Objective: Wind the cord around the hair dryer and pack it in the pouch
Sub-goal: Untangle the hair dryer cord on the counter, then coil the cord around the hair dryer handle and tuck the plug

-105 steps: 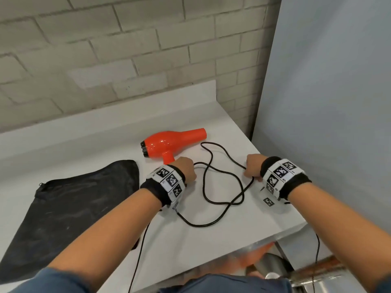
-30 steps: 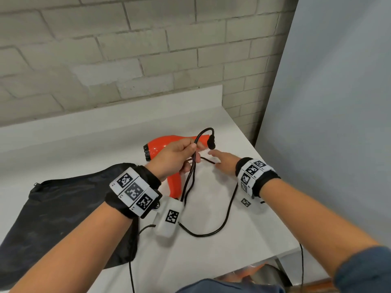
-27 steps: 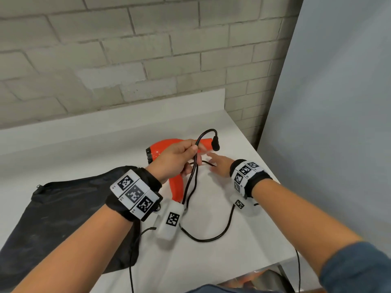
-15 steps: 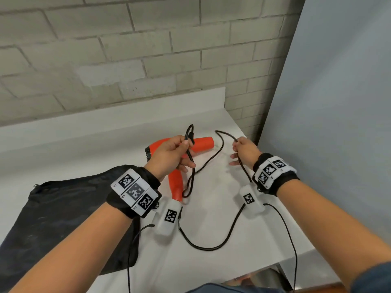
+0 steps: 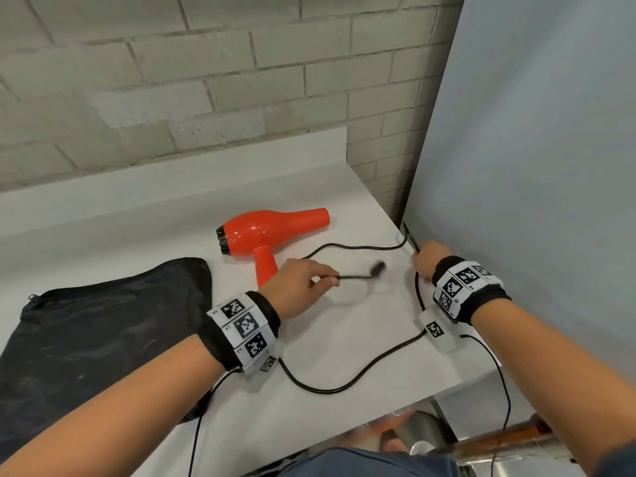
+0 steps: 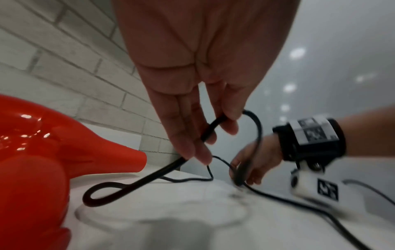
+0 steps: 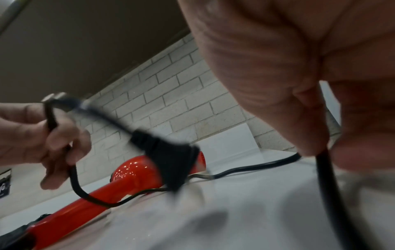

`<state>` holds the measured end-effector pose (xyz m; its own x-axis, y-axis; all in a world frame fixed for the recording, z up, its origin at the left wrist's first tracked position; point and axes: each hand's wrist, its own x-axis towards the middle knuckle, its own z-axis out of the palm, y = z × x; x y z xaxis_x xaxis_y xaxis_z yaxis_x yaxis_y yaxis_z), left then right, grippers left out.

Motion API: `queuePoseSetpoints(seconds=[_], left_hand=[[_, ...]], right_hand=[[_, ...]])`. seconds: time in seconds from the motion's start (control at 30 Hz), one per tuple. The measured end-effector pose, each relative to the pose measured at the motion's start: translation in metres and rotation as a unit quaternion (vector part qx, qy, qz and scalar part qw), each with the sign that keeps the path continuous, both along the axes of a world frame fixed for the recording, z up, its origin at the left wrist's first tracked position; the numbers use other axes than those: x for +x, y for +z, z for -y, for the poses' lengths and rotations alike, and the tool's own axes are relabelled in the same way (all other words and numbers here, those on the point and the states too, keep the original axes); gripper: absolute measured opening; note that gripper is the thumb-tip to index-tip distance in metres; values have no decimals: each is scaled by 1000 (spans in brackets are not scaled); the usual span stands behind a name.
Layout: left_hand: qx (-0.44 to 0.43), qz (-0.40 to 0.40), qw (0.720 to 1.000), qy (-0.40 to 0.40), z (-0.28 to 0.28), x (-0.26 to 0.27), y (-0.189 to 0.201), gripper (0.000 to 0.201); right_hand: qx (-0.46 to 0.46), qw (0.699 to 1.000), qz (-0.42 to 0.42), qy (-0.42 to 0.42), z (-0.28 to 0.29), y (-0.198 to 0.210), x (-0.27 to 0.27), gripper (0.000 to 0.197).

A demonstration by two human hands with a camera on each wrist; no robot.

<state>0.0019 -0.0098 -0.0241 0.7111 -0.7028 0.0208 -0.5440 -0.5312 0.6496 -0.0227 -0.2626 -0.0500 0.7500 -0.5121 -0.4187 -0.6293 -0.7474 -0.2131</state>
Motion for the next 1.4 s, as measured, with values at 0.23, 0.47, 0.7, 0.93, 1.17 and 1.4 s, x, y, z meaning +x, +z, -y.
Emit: queuePoseSetpoints(seconds=[0.23, 0.47, 0.7, 0.93, 1.17, 1.4], left_hand=[[238, 2, 969, -65, 10, -3, -19, 31], [159, -16, 981, 106, -10, 12, -12, 31], [182, -158, 925, 293, -36, 42, -17, 46], [32, -320, 895, 310, -32, 50, -20, 31], [-160, -398, 863, 268, -25, 34, 3, 31], [-223, -420, 843, 250, -17, 20, 17, 35]], right_hand=[[16, 999, -26, -18, -3, 0, -4, 42], [121, 966, 168, 155, -65, 21, -23, 26], [0, 932, -92, 352, -126, 8, -25, 37], [-9, 964, -21, 266, -117, 18, -17, 32], [226, 941, 198, 159, -135, 37, -11, 47], [306, 915, 228, 129, -160, 56, -13, 45]])
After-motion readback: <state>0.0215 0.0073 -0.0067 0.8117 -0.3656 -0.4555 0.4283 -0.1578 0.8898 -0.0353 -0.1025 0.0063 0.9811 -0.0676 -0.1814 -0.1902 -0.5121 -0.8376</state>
